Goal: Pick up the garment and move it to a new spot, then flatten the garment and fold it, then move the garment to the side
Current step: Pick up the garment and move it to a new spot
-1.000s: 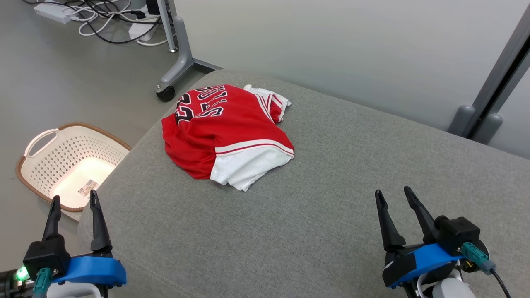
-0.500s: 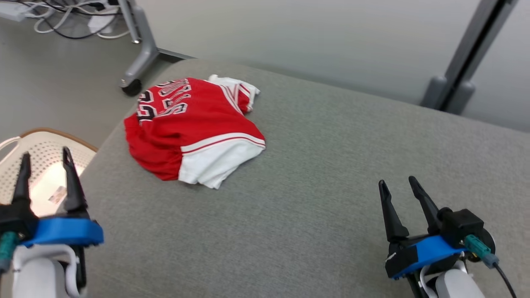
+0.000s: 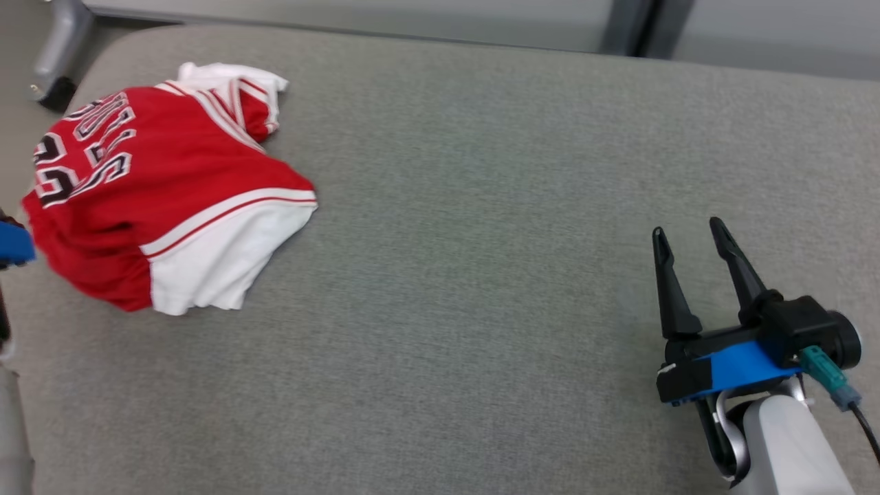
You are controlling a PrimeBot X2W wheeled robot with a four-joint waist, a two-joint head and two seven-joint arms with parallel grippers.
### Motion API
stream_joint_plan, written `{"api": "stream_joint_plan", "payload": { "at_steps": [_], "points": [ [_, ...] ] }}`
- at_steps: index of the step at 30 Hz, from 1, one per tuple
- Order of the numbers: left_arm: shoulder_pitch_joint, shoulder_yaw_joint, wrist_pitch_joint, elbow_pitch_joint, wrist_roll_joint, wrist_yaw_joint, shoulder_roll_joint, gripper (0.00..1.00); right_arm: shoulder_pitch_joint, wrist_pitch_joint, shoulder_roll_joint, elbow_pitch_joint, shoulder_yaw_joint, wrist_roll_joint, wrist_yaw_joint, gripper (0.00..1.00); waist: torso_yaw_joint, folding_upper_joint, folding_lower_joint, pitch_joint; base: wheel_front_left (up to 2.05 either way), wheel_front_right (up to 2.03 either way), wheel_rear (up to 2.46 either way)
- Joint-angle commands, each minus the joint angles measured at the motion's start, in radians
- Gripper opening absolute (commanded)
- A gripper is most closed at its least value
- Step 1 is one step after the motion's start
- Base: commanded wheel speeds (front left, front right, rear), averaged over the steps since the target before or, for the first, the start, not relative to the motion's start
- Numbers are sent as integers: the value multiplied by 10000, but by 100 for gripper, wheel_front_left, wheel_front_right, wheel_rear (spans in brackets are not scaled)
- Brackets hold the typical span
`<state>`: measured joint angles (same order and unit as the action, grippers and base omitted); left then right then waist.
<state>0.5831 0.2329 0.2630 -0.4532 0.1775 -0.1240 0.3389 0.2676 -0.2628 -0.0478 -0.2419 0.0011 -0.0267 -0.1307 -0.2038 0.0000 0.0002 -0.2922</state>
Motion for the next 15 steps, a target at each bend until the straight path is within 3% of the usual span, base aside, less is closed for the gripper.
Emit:
{"api": "stream_joint_plan", "payload": {
  "at_steps": [1, 5, 9, 15],
  "points": [
    [296, -26, 28, -293, 163, -38, 128, 100, 134, -31, -46, 128, -49, 98, -1, 100, 150, 0, -2, -90, 0, 0, 0],
    [1139, -427, -79, -1583, 509, -75, 784, 100, 145, -31, -46, 481, -257, 214, -1, 100, 570, 0, -2, -463, 0, 0, 0],
    [1664, -1448, -608, -2703, 1155, -69, 1203, 100, 184, -31, -44, 610, -406, 283, -1, 100, 811, 0, -2, -711, 0, 0, 0],
    [1979, -3110, -1852, -3760, 2728, -69, 1478, 100, 171, -33, -44, 703, -521, 322, -1, 100, 882, 0, -2, -949, 0, 0, 0]
  ]
}}
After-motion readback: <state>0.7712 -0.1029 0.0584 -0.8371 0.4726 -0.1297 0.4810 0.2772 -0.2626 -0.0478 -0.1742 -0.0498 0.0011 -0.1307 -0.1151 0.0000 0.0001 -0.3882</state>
